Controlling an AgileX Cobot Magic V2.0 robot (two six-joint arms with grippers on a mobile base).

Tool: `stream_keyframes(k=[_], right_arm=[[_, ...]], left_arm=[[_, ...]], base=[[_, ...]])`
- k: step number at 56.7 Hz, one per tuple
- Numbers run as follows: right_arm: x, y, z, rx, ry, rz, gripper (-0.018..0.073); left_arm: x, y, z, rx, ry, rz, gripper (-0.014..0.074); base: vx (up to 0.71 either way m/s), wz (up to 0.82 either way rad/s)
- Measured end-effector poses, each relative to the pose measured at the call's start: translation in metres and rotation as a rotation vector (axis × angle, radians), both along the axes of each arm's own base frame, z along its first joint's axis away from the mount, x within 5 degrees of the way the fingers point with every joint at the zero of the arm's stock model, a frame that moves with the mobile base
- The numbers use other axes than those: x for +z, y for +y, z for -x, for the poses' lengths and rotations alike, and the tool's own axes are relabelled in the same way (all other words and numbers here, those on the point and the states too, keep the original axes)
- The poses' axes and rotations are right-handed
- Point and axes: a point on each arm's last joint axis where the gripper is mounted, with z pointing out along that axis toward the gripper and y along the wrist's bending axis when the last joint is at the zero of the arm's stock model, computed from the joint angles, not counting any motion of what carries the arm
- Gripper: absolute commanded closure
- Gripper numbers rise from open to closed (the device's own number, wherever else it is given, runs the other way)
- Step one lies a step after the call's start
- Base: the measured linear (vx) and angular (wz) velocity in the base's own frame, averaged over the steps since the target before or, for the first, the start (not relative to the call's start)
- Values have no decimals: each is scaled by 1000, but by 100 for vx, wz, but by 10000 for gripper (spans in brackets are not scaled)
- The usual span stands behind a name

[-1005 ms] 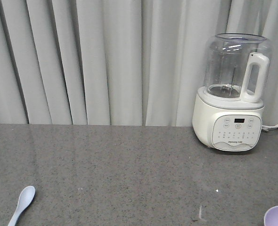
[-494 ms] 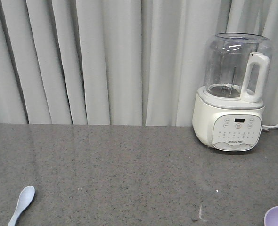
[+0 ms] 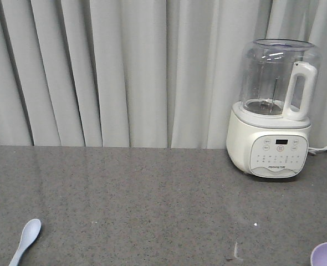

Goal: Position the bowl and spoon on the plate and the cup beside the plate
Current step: 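Lower the left gripper and grasp the white spoon by its handle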

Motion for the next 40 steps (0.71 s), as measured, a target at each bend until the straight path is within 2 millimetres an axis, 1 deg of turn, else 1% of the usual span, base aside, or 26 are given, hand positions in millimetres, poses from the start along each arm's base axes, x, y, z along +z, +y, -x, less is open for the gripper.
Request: stream_keyframes(k=[2, 5, 10, 17, 21, 26, 30, 31, 34, 36, 40], right_arm=[[-6, 0, -6, 0, 43, -19, 568], [-10, -1, -10, 0, 77, -36, 565], [-11, -1, -10, 0, 86, -47, 553], [-11, -1, -10, 0, 86, -40, 475], [-11, -1, -10, 0, 90, -32, 393], [-13, -1, -10, -1, 109, -30, 246], [-15, -1, -10, -2, 129, -31, 91], [-16, -1, -10, -2, 136, -32, 69], [-16, -1, -10, -2, 136, -32, -22], [-16, -1, -10, -2, 136, -32, -71], [-16, -1, -10, -2, 136, -32, -130]], left_arm=[[-7, -1, -7, -2, 52, 3, 598], [-12, -2, -12, -4, 84, 2, 594], [-13, -4, -16, -14, 82, -7, 570], [-11, -4, -17, -15, 61, -5, 473], [-11, -4, -17, -15, 56, -5, 370], [-11, -4, -17, -15, 56, -5, 223], [-11, -4, -17, -15, 56, -5, 112], [-11, -4, -17, -15, 56, -5, 89], [-11, -4, -17, -15, 56, -5, 32], [-11, -4, -18, -15, 58, -5, 10], [-13, -5, -20, -14, 67, 8, -13]], base=[[0, 0], [0, 0], [0, 0], [0, 0], [0, 0], [0, 0], [0, 0], [0, 0], [0, 0], [0, 0], [0, 0]])
